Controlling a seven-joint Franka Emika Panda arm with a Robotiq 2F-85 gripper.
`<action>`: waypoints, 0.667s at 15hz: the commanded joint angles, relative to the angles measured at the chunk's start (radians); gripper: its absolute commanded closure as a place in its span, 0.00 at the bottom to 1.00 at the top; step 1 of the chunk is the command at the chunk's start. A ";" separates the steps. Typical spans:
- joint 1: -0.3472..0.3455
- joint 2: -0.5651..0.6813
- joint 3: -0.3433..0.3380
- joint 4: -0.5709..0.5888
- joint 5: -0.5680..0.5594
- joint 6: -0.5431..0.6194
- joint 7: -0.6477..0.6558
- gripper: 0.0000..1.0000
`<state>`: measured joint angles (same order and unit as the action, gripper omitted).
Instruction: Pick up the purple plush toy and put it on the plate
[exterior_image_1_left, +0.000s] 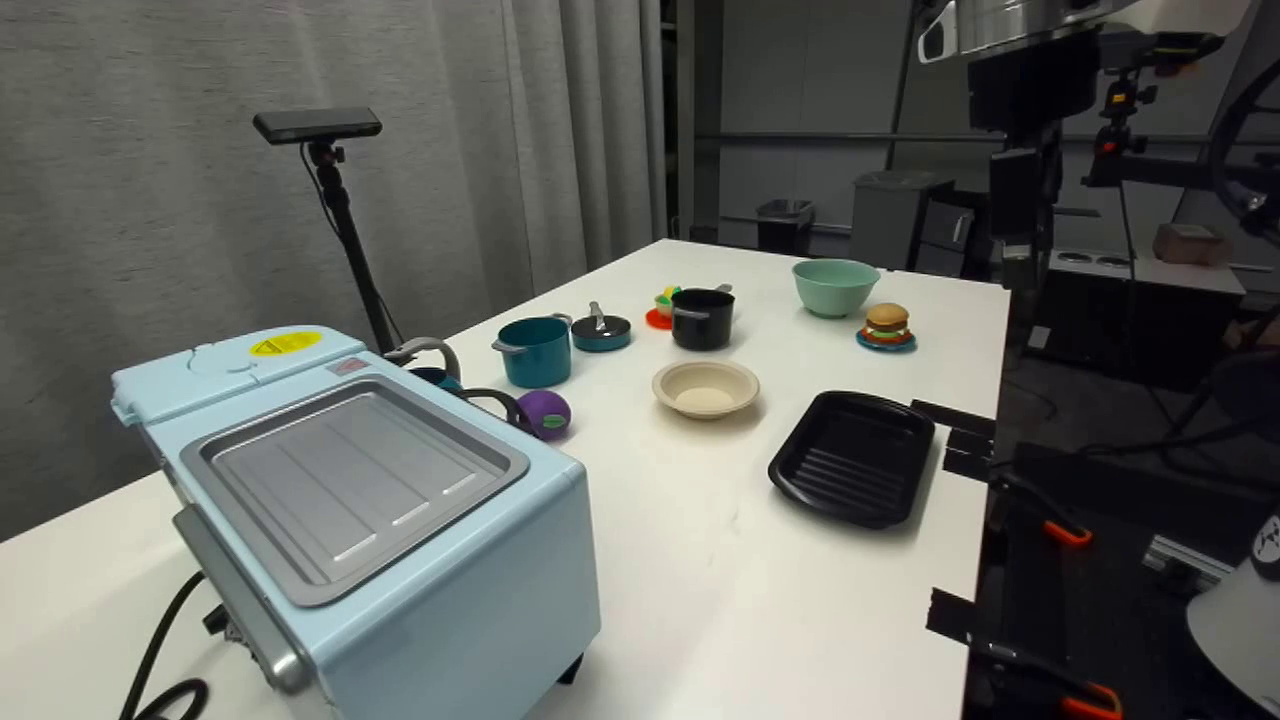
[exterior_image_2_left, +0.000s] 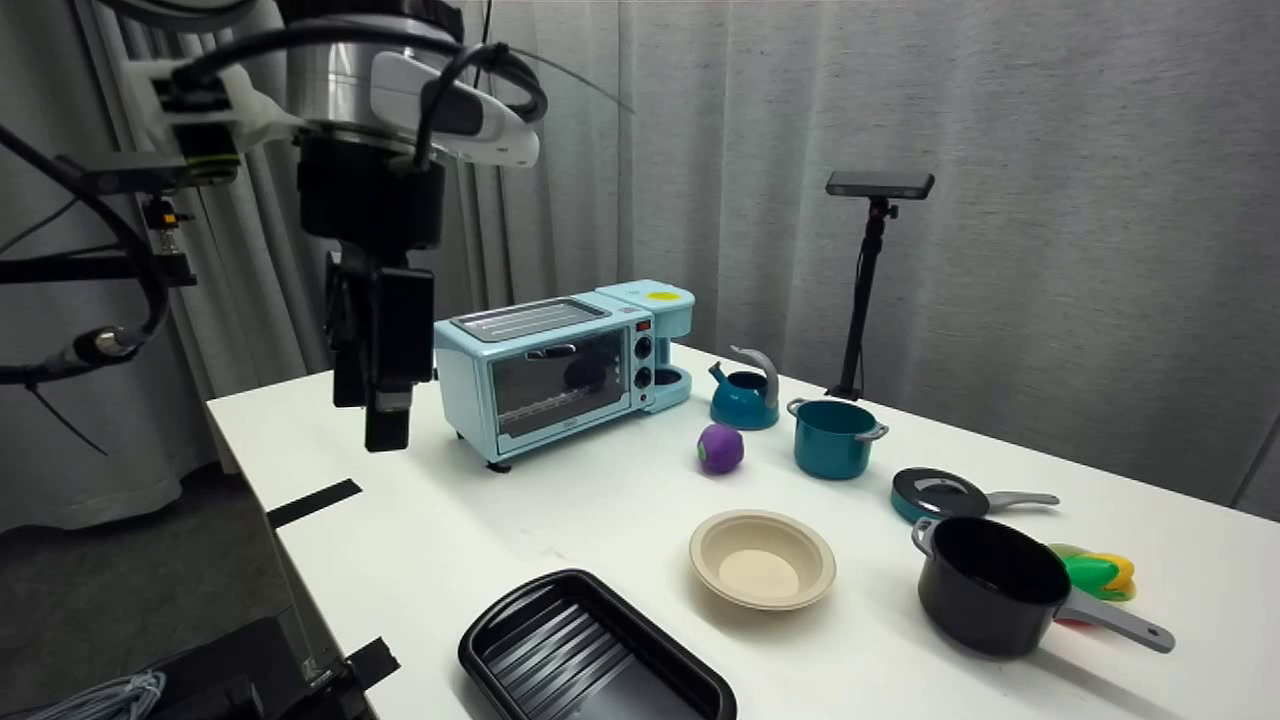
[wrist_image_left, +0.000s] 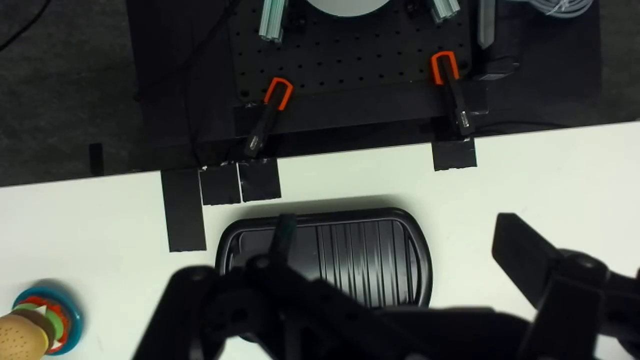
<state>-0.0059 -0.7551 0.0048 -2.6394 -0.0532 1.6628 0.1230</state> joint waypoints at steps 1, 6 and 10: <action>-0.010 0.000 0.008 0.001 0.005 -0.001 -0.006 0.00; -0.013 0.032 0.002 0.037 0.013 0.022 -0.002 0.00; -0.015 0.122 0.001 0.120 0.022 0.077 0.012 0.00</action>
<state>-0.0059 -0.7212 0.0042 -2.5984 -0.0532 1.7080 0.1275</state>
